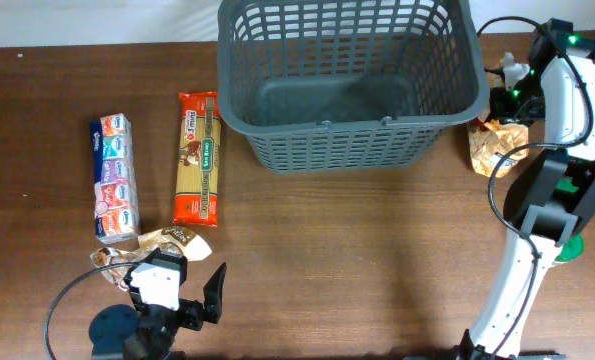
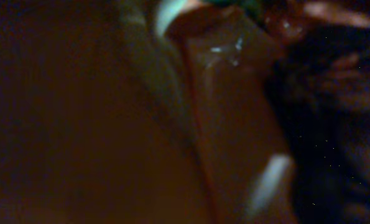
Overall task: Pack container
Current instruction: 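Lower the right gripper onto the orange bag and close on it, then lift the orange bag with the right gripper over the basket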
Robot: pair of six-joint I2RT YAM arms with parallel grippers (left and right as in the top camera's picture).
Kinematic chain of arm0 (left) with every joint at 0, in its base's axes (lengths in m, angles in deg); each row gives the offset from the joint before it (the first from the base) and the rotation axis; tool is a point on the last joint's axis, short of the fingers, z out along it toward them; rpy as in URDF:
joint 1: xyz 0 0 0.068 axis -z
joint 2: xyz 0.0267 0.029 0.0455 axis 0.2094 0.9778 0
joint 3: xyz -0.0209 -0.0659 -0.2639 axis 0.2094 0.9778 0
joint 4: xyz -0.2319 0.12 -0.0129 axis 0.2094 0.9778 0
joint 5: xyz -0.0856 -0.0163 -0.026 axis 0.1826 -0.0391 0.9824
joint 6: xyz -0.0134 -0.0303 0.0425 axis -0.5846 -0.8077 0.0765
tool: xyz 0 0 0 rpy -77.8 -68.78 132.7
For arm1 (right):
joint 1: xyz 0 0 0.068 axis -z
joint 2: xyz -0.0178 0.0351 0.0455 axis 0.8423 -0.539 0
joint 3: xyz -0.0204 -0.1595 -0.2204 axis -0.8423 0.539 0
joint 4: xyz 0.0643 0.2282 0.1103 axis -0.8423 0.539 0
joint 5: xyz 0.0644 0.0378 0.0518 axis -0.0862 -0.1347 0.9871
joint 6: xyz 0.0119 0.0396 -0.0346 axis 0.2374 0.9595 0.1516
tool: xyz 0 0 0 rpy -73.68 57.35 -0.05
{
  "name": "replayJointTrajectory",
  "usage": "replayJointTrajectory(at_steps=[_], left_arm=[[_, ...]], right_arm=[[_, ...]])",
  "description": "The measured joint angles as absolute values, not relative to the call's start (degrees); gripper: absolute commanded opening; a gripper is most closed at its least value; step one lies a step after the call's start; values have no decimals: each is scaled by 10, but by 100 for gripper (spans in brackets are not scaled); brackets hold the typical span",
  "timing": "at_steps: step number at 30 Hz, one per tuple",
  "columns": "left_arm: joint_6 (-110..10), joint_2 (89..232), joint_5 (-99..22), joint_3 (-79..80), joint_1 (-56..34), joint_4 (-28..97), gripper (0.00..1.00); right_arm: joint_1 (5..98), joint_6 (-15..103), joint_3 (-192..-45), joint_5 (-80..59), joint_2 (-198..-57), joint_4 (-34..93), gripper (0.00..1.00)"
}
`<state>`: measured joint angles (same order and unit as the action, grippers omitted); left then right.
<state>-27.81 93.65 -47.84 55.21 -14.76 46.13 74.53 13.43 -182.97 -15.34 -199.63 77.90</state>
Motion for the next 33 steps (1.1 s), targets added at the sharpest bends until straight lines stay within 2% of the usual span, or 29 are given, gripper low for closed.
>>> replayJointTrajectory(at_steps=[13,25,33], left_arm=[[-278,937,-478,552,-148,461,99],[-278,937,-478,552,-148,461,99],[-278,937,-478,552,-148,461,99]], right_arm=[[760,197,-2217,-102,-2022,937,4],[757,215,-2223,-44,-1889,907,4],[686,238,-2224,-23,-1757,830,4]])
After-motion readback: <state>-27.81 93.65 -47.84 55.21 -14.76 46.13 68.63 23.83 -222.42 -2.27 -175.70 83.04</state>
